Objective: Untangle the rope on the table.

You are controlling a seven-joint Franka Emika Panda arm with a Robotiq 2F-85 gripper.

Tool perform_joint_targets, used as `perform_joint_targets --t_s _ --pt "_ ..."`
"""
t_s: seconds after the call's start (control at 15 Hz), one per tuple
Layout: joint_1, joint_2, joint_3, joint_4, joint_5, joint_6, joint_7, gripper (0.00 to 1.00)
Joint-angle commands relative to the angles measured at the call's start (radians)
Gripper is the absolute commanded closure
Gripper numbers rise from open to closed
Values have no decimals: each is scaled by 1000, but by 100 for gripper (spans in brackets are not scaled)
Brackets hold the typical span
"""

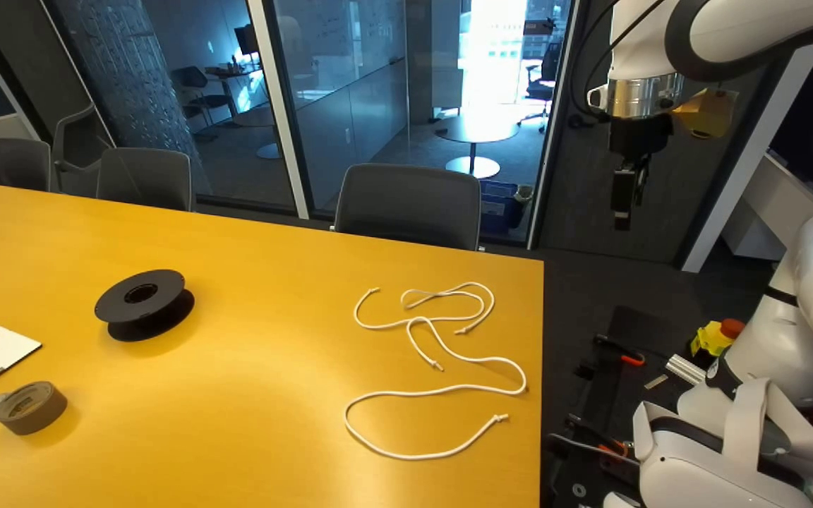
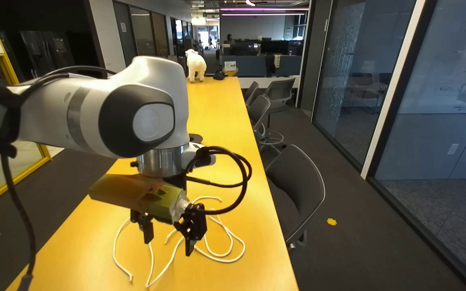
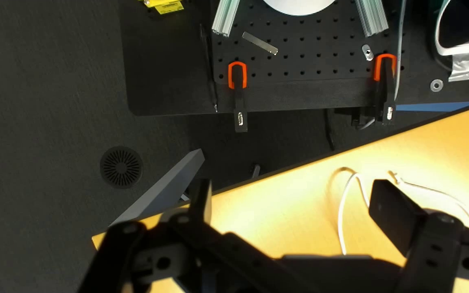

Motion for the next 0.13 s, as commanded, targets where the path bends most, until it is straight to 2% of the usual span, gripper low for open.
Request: perform_joint_targets --t_s 0.0,0.07 --pt "-8 1 7 1 5 -1 -5 0" --pt "-8 1 7 1 5 -1 -5 0"
